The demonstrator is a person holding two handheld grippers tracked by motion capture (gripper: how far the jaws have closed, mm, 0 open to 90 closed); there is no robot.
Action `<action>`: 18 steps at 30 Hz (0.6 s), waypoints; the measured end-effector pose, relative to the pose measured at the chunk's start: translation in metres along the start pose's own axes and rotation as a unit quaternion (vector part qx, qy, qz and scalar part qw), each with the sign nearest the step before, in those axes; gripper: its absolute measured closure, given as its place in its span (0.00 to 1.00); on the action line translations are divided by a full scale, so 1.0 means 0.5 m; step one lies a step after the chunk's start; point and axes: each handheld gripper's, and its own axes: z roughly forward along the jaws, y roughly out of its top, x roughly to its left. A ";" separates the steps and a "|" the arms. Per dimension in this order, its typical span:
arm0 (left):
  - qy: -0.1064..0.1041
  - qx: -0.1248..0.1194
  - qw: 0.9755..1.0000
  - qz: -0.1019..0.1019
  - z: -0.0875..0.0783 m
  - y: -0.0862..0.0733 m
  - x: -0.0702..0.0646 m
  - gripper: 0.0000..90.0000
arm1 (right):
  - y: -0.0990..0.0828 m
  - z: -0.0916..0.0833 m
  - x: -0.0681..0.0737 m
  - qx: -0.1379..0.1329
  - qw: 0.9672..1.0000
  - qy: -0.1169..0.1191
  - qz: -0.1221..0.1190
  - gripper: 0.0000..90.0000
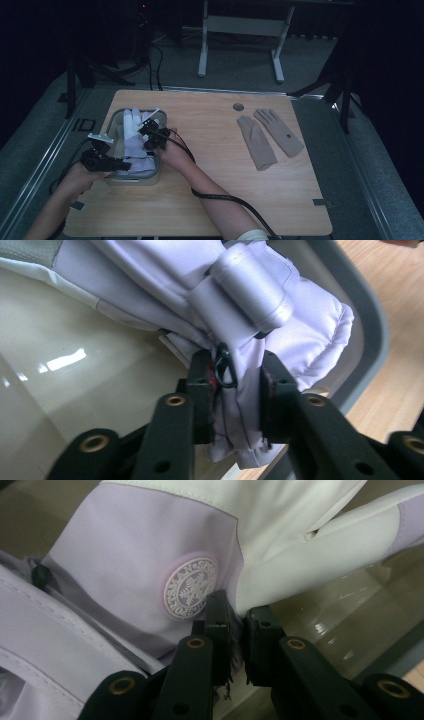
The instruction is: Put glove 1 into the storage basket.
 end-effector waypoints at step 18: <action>0.086 -0.106 0.991 -0.017 -0.050 -0.004 -0.049 0.49 | 0.009 -0.044 -0.013 -0.052 0.997 0.058 -0.024 0.24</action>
